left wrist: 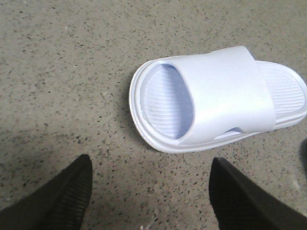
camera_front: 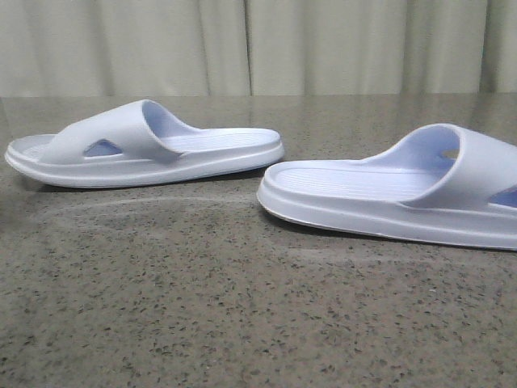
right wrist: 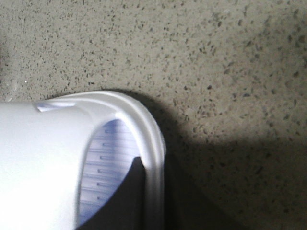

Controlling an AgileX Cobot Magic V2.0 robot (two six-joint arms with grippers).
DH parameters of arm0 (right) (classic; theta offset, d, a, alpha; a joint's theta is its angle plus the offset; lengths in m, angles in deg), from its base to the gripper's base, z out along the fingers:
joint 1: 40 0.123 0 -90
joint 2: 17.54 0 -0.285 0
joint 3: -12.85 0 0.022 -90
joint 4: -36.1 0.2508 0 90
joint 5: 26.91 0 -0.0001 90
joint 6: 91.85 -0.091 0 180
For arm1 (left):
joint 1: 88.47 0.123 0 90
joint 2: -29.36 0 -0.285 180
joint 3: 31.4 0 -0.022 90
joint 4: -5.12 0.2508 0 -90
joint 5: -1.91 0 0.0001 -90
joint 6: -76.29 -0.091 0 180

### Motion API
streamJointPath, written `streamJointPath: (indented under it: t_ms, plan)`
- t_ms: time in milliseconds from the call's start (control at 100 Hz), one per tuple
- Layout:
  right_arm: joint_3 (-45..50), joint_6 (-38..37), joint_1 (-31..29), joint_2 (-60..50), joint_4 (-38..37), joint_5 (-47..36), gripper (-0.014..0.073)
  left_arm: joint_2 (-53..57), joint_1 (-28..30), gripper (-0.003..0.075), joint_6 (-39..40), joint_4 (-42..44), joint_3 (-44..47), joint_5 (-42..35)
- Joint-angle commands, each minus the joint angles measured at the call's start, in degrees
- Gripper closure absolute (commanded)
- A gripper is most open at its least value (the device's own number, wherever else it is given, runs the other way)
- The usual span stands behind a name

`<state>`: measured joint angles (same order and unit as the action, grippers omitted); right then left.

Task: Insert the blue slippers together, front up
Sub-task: 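Grasp each slipper's heel rim, left gripper one, right gripper other, then lift both slippers off the table with both grippers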

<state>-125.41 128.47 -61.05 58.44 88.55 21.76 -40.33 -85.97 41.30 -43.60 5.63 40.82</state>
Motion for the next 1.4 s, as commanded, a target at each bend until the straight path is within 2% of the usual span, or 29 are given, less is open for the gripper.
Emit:
streamJointPath:
  t_ms: [0,90,220,400,630,879,949,1019,1219,1389]
  plan:
    - [-1.7,1.1,-0.5,-0.6,1.8,0.3,0.0694,-2.9,0.6,0.0265,-3.0,-7.1,-4.0,1.7]
    - [-1.7,1.1,-0.5,-0.6,1.8,0.3,0.0694,-7.2,3.4,0.0265,-9.1,-16.7,-5.3,6.7]
    - [-1.7,1.1,-0.5,-0.6,1.8,0.1,0.0694,-12.7,8.3,0.0265,-15.3,-25.9,-5.5,13.2]
    - [-1.7,1.1,0.5,-0.6,1.9,0.1,0.0694,-18.8,10.3,0.0265,-18.1,-28.0,-5.5,17.2]
    - [-1.7,1.1,0.6,-0.6,1.9,0.0,0.0694,-23.0,8.6,0.0293,-22.2,-31.5,-6.1,18.0]
    - [-1.7,1.1,0.6,-0.6,1.9,-0.1,0.0694,-26.9,5.7,0.0322,-22.2,-31.4,-9.7,17.8]
    - [-1.7,1.1,0.6,-0.6,1.9,-0.1,0.0694,-27.6,5.7,0.0355,-22.2,-31.6,-10.0,17.8]
    - [-1.7,1.1,0.6,-0.6,1.9,-0.1,0.0694,-28.3,5.7,0.0423,-22.2,-31.2,-10.0,18.4]
    - [-1.7,1.1,0.6,-0.6,1.9,-0.1,0.0694,-29.4,5.8,0.0702,-22.3,-31.3,-10.0,20.6]
    - [-2.3,1.1,0.6,-0.6,2.1,-0.2,0.0694,-28.0,8.9,0.0705,-24.3,-31.8,-10.0,21.1]
